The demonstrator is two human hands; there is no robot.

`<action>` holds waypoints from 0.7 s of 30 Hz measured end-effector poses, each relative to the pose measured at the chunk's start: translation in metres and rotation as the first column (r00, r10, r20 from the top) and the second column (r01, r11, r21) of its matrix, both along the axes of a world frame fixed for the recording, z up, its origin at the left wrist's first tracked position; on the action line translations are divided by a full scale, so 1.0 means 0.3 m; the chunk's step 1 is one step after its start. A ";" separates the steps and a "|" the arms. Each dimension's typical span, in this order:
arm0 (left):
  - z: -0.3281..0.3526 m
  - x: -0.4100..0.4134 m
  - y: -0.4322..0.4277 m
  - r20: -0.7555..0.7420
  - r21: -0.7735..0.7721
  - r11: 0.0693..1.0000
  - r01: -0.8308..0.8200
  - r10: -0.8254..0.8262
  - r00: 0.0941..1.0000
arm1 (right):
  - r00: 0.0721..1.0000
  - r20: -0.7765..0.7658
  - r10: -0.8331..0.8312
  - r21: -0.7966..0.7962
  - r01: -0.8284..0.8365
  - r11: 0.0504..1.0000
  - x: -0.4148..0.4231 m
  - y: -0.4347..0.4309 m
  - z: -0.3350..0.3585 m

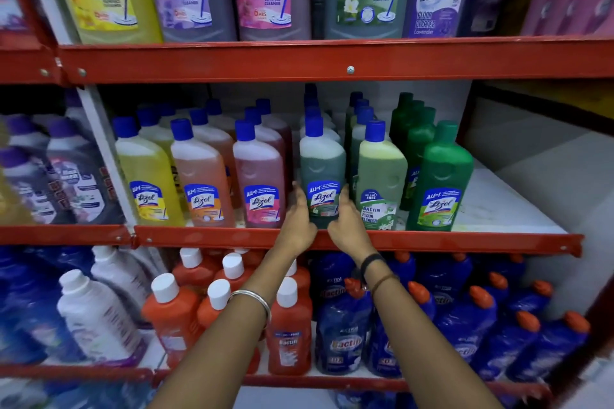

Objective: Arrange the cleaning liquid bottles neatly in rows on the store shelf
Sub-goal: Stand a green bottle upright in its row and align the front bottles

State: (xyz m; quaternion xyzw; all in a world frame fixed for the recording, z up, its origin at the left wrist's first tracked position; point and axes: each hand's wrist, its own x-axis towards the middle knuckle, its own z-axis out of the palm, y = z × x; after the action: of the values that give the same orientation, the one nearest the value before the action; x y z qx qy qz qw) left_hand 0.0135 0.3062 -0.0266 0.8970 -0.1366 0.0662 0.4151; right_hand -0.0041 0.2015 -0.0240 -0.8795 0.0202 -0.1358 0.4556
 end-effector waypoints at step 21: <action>-0.074 -0.154 0.168 0.322 -0.431 0.891 -0.145 0.302 0.898 | 0.949 0.308 -0.062 0.091 0.036 0.995 -0.152 0.242 -0.079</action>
State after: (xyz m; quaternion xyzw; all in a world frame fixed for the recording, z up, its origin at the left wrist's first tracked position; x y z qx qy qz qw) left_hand -0.0327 0.3567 -0.0488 0.7738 -0.0921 0.3130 0.5429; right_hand -0.0498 0.2742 -0.0478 -0.8265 -0.0243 -0.2828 0.4861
